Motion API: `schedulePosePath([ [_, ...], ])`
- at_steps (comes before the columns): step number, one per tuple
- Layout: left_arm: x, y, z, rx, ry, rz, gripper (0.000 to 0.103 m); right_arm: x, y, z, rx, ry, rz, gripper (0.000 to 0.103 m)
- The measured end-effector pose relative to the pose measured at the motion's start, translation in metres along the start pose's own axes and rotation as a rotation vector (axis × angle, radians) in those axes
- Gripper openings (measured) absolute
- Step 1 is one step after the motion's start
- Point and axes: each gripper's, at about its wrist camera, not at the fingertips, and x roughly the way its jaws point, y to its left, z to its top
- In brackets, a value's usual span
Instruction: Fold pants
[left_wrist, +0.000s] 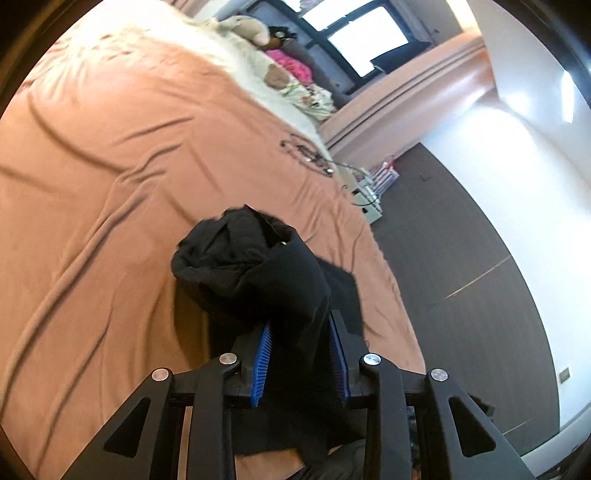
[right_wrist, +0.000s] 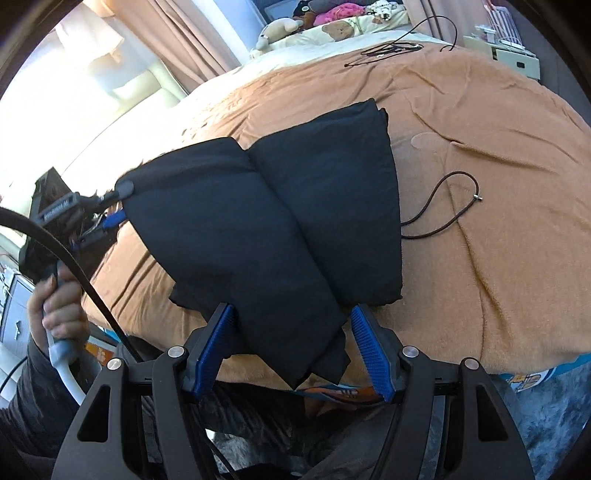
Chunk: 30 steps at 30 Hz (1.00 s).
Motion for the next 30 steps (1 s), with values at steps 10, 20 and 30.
schedulePosePath([
  [10,0.049,-0.048,0.047,0.1,0.038,-0.037,0.014,-0.006,-0.009,0.004,0.024,-0.048,0.039,0.064],
  [20,0.105,-0.082,0.069,0.172,0.114,-0.04,0.004,0.006,-0.017,0.009,0.016,-0.055,0.036,0.05],
  [30,0.084,-0.068,0.057,0.166,0.154,0.009,0.006,0.009,-0.014,0.016,-0.013,-0.023,0.015,0.024],
])
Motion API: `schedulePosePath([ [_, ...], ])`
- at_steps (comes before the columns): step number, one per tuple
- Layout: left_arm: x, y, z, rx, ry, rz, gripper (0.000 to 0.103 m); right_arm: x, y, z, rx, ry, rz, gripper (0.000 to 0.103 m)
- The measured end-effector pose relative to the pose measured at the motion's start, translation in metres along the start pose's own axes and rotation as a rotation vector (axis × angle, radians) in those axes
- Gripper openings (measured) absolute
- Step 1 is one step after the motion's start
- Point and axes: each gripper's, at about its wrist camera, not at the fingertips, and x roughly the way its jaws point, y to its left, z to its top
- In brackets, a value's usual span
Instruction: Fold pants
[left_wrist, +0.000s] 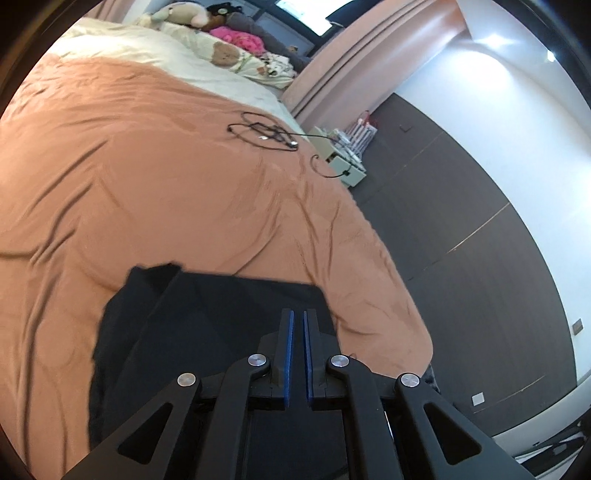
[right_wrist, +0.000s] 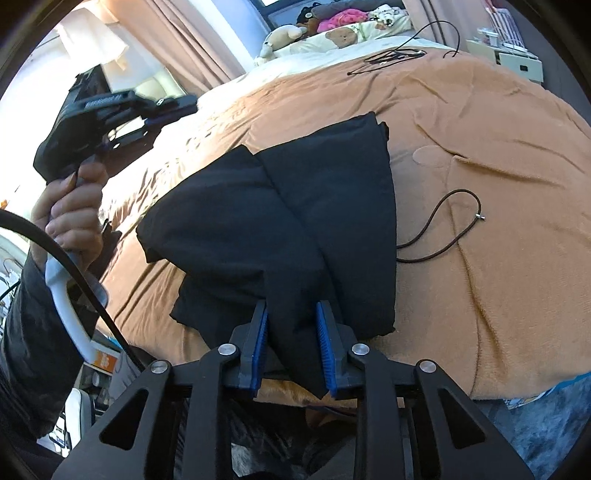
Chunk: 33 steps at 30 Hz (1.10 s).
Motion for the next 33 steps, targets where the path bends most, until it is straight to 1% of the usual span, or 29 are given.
schedulePosePath([
  [2,-0.011,0.014,-0.012,-0.03,0.006,0.021,0.013,0.0,0.002,0.0,-0.01,0.0,-0.002,0.029],
  [3,-0.015,0.02,-0.017,-0.047,0.009,0.032,0.021,0.0,0.003,0.0,-0.014,0.003,-0.003,0.032],
  [4,-0.022,0.029,-0.025,-0.065,0.007,0.038,0.032,0.001,0.003,0.0,-0.015,0.004,-0.004,0.035],
  [5,-0.026,0.033,-0.029,-0.074,0.003,0.04,0.038,0.001,0.002,0.0,-0.014,0.005,-0.004,0.035],
  [6,-0.032,0.04,-0.035,-0.089,-0.003,0.046,0.05,0.001,0.002,-0.001,-0.012,0.006,-0.004,0.037],
  [7,-0.037,0.045,-0.041,-0.104,-0.01,0.048,0.059,0.001,0.003,-0.001,-0.012,0.007,-0.005,0.038],
  [9,-0.046,0.056,-0.05,-0.135,-0.022,0.045,0.064,-0.001,0.003,-0.003,-0.012,0.008,-0.011,0.04],
  [11,-0.053,0.067,-0.06,-0.175,-0.02,0.042,0.064,-0.002,0.003,-0.006,-0.013,0.008,-0.016,0.041],
  [15,-0.059,0.076,-0.076,-0.213,-0.005,0.024,0.066,-0.005,0.003,-0.009,-0.007,0.01,-0.032,0.041],
  [17,-0.063,0.076,-0.081,-0.217,-0.008,0.022,0.072,-0.007,0.003,-0.01,-0.006,0.011,-0.037,0.041],
  [19,-0.071,0.075,-0.085,-0.219,-0.028,0.019,0.082,-0.009,0.003,-0.011,-0.004,0.012,-0.037,0.041],
  [22,-0.08,0.075,-0.089,-0.232,-0.053,0.024,0.088,-0.011,0.004,-0.012,-0.004,0.012,-0.042,0.041],
  [25,-0.085,0.08,-0.096,-0.253,-0.055,0.031,0.092,-0.013,0.003,-0.013,-0.002,0.013,-0.041,0.041],
  [29,-0.076,0.088,-0.104,-0.279,-0.02,0.041,0.092,-0.014,0.002,-0.013,-0.009,0.015,-0.042,0.041],
  [33,-0.056,0.096,-0.106,-0.298,0.021,0.046,0.092,-0.014,0.001,-0.015,-0.006,0.018,-0.041,0.041],
])
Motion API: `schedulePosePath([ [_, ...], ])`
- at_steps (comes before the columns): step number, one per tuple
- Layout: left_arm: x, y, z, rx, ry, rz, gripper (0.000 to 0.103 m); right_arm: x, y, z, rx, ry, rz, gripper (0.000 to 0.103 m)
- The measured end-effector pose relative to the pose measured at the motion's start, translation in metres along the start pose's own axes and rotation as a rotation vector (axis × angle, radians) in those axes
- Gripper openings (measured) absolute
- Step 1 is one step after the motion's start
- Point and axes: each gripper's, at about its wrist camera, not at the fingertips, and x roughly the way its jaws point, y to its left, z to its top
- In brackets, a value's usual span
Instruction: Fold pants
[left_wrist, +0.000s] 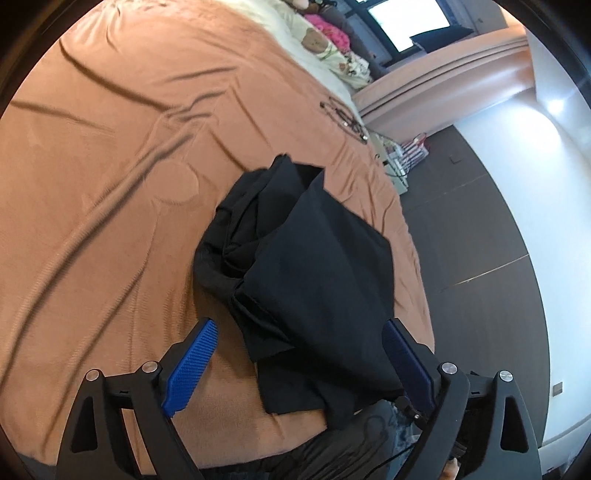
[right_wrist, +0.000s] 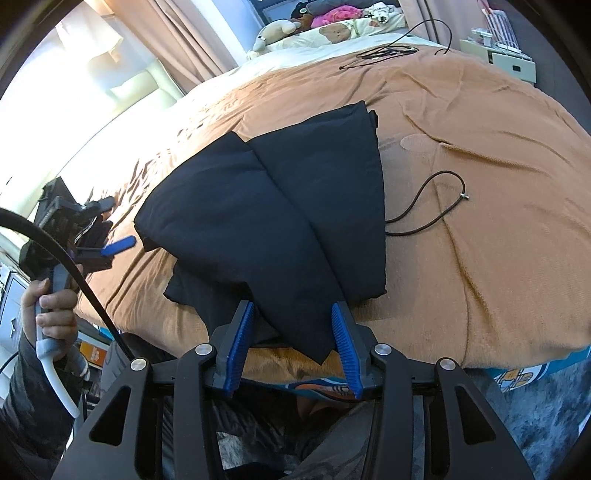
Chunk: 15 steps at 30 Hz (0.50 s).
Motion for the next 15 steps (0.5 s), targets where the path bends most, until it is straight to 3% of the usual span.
schedulePosePath([
  [3,0.013,0.004,0.005,-0.021,-0.001,0.006,0.09,0.001,0.0,-0.001,-0.002,0.001,0.001,0.041],
  [5,0.015,0.003,0.01,-0.024,-0.013,0.008,0.081,0.0,0.001,-0.002,-0.009,0.002,-0.002,0.041],
  [10,0.017,-0.019,0.029,0.018,-0.028,0.017,0.033,-0.003,0.002,-0.002,-0.027,-0.005,0.0,0.041],
  [15,0.023,-0.048,0.052,0.067,-0.043,-0.015,0.025,-0.006,-0.001,-0.003,-0.029,-0.016,0.018,0.041],
])
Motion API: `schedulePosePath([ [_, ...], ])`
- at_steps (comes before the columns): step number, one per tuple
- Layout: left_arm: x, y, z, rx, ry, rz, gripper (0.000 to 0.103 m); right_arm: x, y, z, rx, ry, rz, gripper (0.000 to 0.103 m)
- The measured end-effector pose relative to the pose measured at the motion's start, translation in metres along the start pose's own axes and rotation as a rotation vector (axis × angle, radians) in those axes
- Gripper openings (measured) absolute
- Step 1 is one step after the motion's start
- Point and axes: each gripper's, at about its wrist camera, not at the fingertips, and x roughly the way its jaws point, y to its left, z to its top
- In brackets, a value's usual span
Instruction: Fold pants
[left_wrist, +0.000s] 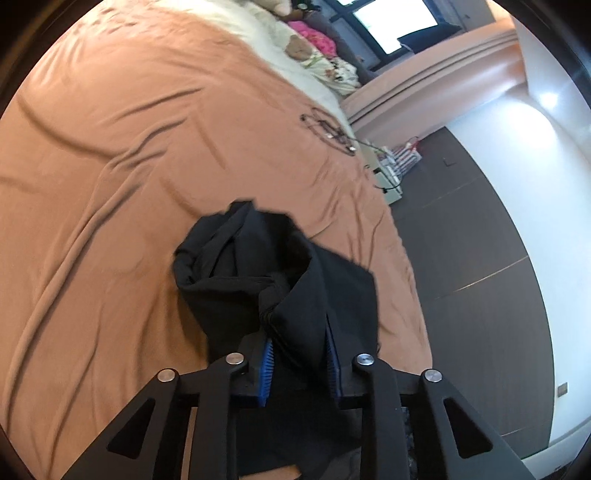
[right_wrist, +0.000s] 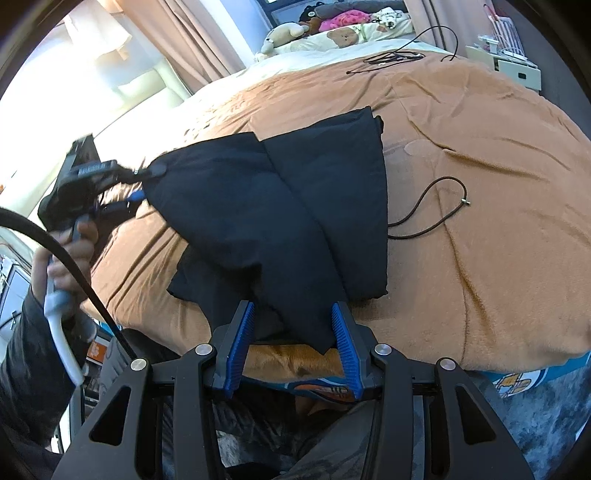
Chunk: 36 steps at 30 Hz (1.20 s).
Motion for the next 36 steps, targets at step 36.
schedulePosePath([
  [36,0.103,-0.093,0.063,0.232,0.148,0.045,0.046,0.004,-0.052,0.007,0.225,-0.052,0.16,0.002],
])
